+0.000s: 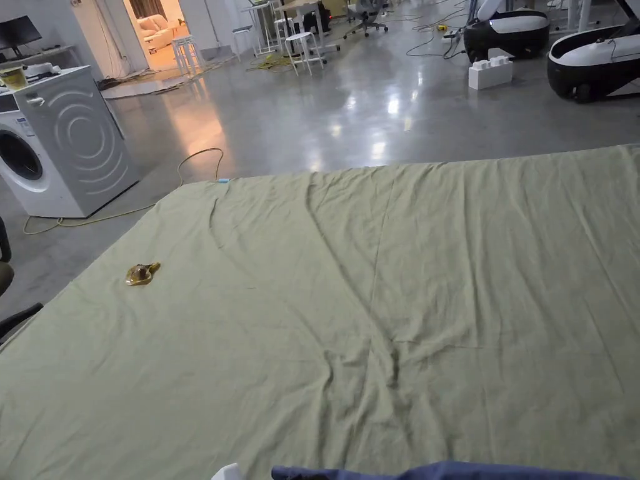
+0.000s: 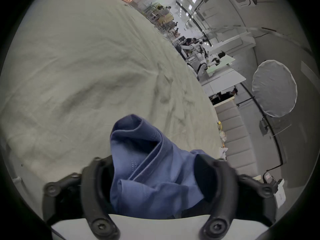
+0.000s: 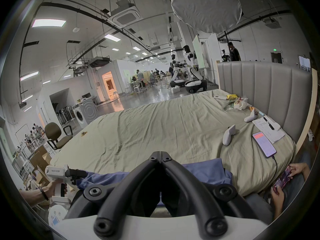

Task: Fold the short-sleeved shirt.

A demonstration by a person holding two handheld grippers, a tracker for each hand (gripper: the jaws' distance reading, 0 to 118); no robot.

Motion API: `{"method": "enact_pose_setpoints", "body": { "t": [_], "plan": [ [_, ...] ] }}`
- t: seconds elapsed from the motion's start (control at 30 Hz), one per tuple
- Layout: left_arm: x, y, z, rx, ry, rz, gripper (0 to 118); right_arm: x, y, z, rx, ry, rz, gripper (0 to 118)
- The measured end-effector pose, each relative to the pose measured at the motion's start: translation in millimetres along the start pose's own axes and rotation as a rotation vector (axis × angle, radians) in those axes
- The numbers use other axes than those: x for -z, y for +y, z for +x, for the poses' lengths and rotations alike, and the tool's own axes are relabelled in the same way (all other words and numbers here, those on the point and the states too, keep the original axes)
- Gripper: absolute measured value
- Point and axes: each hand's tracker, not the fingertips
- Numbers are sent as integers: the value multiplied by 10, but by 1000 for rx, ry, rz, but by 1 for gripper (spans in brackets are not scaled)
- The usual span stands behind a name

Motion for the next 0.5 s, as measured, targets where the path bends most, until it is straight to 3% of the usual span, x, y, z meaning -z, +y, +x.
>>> {"method": "enact_pose_setpoints", "body": {
  "t": [0.07, 0.27, 0.47, 0.5],
  "plan": [
    [32, 41, -5, -4, 39, -7, 10, 0, -14, 2, 2, -8, -7, 0],
    [-83, 75, -13, -85, 11, -6, 9, -3, -79, 64, -2, -22, -38, 0],
    [-581, 325, 164, -143, -28, 241, 8, -22, -78, 124, 16, -30, -45, 0],
    [-727, 413, 203, -122, 17, 288, 8, -23, -69, 126, 16, -27, -44, 0]
  ]
}}
